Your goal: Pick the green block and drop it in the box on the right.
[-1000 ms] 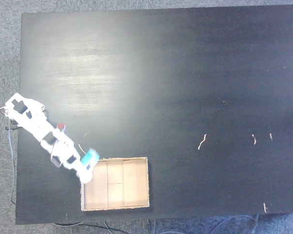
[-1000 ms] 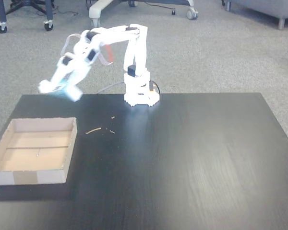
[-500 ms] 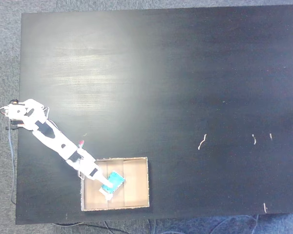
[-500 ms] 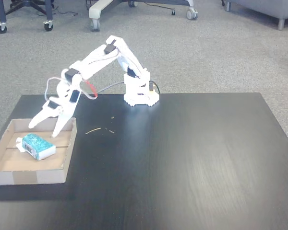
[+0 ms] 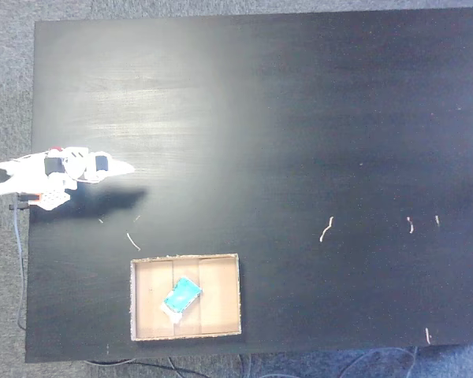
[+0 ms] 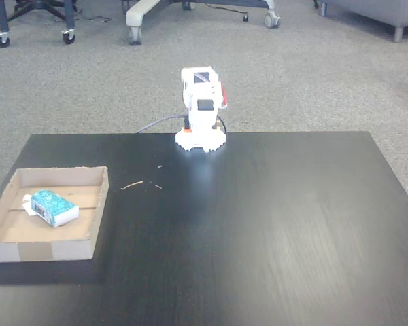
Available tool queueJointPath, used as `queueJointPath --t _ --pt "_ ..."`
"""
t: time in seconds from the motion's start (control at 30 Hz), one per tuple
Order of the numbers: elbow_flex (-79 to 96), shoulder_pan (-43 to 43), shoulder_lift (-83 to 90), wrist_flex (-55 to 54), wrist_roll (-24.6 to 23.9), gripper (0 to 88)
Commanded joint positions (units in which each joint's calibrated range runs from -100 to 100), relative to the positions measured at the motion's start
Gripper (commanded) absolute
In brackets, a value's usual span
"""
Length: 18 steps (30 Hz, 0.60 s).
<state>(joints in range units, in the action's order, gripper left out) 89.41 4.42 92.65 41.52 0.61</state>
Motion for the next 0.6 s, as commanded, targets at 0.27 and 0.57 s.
queueJointPath --t 0.27,0.57 --pt "10.5 1.9 5.4 6.1 1.1 0.1" --pt "10.5 1.9 5.4 6.1 1.1 0.1"
